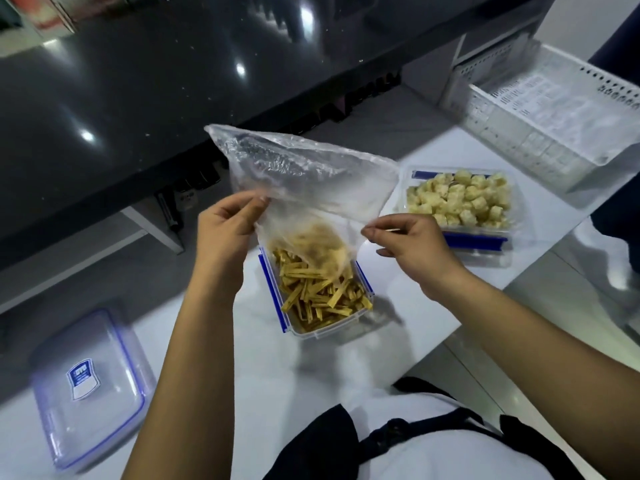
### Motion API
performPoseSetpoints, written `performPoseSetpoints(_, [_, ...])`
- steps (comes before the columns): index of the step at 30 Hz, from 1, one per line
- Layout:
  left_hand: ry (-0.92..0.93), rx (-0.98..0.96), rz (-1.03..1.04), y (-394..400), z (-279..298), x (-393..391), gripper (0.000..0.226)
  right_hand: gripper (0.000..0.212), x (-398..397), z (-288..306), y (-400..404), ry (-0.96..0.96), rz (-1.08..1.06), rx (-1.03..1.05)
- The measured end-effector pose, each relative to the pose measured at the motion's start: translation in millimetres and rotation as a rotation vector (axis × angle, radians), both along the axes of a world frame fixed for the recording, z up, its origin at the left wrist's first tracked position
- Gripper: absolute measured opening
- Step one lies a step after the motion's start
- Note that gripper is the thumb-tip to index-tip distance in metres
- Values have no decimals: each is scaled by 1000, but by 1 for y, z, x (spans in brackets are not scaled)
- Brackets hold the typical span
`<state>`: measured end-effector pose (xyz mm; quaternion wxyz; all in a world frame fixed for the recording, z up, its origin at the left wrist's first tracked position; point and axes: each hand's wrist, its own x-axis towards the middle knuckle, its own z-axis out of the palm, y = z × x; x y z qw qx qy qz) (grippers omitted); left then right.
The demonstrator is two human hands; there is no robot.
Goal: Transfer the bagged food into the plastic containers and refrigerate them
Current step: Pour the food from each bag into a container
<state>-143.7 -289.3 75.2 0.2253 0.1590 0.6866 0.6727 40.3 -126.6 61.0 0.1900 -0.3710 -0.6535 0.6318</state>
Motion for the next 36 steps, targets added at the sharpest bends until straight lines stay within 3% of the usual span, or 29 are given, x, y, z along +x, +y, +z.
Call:
performPoseSetpoints(5, [87,127,-59,2,32,-3,14,15,-10,26,18,216,-98,89])
performPoseSetpoints(10, [95,51,-13,8,28,0,13,15,-5,14,16,94,23,72])
performPoseSetpoints(21, [142,78,15,-9,30,14,11,11,30,-5,13,80,31,-5])
performPoseSetpoints(27, [135,93,35,-18,32,24,12,21,67,-22,11,29,47,-54])
performPoseSetpoints(32, [191,86,-11,-10,53,31,10,43,50,1,8,76,131,12])
performPoseSetpoints(36, [233,112,-50,-4,69,30,9,46,26,19,5,120,131,41])
